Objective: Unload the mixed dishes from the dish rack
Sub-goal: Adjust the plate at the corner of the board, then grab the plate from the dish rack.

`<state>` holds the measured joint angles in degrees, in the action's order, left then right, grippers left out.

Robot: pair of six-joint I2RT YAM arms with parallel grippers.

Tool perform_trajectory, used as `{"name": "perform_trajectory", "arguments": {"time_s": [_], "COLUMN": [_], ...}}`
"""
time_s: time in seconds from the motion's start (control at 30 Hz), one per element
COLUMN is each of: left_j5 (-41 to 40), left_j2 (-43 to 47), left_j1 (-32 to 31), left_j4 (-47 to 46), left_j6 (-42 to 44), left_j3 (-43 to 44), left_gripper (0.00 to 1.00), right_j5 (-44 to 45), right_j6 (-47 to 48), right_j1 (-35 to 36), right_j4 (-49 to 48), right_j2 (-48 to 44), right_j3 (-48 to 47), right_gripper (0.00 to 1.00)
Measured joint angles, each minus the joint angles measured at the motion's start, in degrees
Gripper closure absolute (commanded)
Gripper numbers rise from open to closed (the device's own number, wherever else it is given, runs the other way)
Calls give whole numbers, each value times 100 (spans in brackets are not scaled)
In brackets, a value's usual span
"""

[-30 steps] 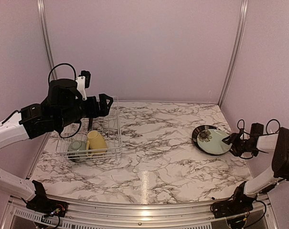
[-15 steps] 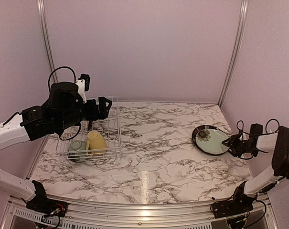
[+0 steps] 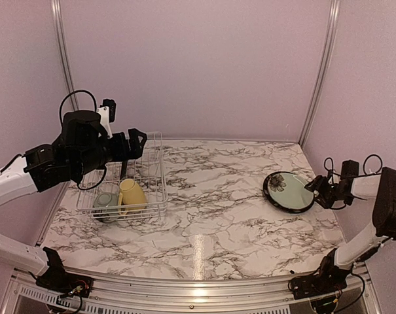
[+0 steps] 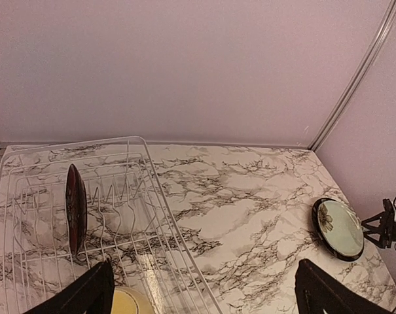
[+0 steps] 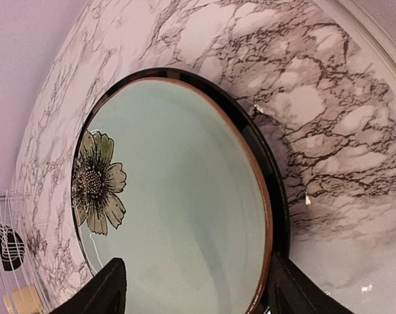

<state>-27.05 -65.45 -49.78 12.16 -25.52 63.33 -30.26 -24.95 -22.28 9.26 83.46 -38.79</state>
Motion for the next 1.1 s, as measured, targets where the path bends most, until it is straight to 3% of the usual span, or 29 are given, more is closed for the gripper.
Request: {"name": "perform_trajectory", "arguments": {"time_s": [0.37, 0.57, 0.8, 1.1], "left_j5": [26, 249, 1019, 1001], "left_j2": [17, -87, -960, -2601], "left_j1": [437, 1073, 2103, 2363], "left_j4": [166, 643, 1060, 1513], "left_j6": [-232, -428, -522, -170], "left_j3": [-118, -42, 417, 1615], "left_gripper": [1, 1, 1, 11], "right_j5": [625, 761, 896, 927], "right_j6": [291, 483, 754, 750], "right_j1": [94, 748, 1834, 3077], "right_j4": [446, 669, 957, 960], "right_j2": [-741, -1248, -1401, -1506], "right_j3": [-116, -227, -638, -745], "right_gripper": [26, 26, 28, 30]}}
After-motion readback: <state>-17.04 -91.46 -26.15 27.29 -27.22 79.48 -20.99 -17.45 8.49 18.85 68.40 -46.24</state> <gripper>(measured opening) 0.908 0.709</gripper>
